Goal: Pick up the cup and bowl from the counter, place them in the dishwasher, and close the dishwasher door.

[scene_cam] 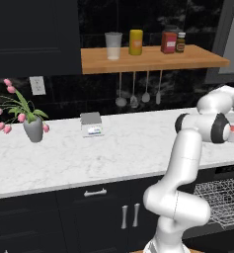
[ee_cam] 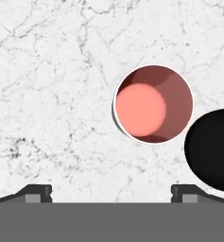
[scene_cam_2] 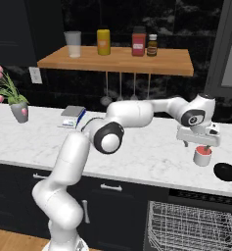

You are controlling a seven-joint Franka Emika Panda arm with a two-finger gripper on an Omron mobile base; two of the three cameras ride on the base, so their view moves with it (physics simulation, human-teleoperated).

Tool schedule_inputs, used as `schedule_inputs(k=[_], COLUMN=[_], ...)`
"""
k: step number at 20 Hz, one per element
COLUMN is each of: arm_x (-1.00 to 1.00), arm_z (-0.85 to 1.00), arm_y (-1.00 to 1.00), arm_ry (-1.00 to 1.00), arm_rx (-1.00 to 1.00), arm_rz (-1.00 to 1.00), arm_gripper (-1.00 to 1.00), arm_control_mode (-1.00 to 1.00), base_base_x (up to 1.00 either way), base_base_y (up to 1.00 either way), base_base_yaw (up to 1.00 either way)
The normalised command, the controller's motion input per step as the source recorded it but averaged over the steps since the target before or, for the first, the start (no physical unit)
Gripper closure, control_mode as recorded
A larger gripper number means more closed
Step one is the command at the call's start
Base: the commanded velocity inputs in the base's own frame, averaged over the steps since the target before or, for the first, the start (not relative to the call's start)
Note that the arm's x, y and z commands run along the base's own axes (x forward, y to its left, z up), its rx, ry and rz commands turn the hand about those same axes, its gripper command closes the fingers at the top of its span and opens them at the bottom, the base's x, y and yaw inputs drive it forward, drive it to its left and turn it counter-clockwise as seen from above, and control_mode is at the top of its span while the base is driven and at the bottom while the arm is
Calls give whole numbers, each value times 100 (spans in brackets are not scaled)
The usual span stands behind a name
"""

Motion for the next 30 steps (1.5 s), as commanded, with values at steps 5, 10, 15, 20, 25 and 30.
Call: schedule_inputs(k=[5, 10, 15, 20, 25, 30], arm_x=[43, 39, 9, 0, 0, 0], arm_z=[-23, -46, -22, -12, -20, -25], arm_y=[0, 0, -11, -13, 1, 2], arm_ry=[0, 0, 0, 1, 4, 4], arm_rx=[0, 0, 1, 2, 0, 2], arm_rz=[4, 4, 3, 0, 1, 2], arm_gripper=[-100, -100, -100, -100, -100, 100], arm_control_mode=[-100, -100, -100, -100, -100, -100], base_base_x=[0, 0, 0, 0, 0, 0], base_base_y=[0, 0, 0, 0, 0, 0], base_base_yaw=[0, 0, 0, 0, 0, 0])
